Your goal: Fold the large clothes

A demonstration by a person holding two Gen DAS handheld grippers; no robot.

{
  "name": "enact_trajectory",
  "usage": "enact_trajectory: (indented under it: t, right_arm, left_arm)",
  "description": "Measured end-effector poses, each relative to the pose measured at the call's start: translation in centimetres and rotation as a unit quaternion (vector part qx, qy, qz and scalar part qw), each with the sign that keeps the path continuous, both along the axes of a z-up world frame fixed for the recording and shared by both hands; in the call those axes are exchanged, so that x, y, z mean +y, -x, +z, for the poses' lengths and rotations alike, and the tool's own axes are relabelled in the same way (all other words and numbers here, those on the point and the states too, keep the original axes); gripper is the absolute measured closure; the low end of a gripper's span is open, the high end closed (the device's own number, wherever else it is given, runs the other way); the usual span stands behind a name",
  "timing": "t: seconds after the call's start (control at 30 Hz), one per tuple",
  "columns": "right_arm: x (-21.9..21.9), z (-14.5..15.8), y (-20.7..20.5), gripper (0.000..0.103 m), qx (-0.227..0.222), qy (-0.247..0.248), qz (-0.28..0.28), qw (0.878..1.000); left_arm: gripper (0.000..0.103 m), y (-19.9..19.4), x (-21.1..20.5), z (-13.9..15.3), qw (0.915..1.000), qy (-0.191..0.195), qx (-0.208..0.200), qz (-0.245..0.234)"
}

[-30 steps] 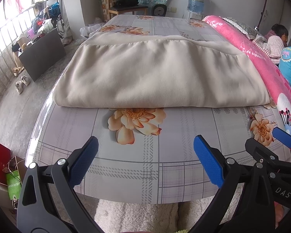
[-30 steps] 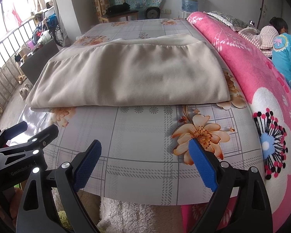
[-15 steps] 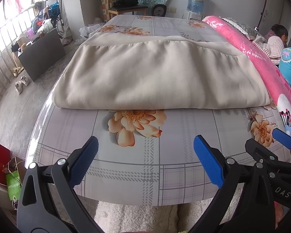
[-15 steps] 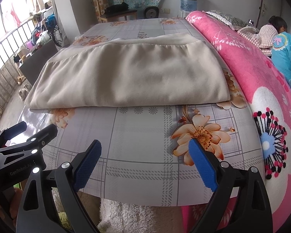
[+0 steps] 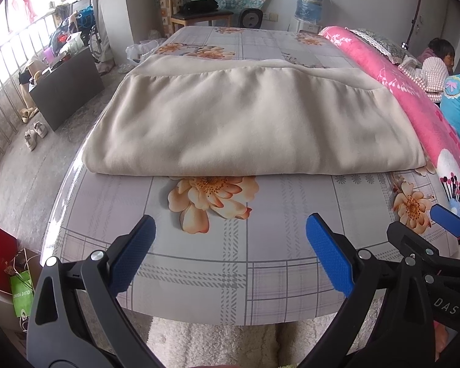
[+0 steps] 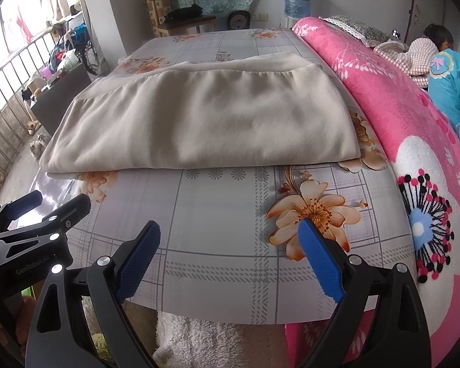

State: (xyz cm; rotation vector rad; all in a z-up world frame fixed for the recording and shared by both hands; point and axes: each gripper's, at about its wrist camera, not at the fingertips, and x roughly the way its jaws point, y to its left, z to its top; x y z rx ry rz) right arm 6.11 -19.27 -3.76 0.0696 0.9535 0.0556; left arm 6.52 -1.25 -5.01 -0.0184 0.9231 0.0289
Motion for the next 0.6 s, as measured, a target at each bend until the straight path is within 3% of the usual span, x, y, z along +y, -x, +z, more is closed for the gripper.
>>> enact_trajectory:
  t: [0.6]
  right_arm:
    - [-0.07, 0.16, 0.23, 0.014, -0.004, 0.000, 0.004, 1.000]
  left_arm:
    - [0.008, 0.47, -0.39, 0.55, 0.9999, -0.003, -0.009, 0.007]
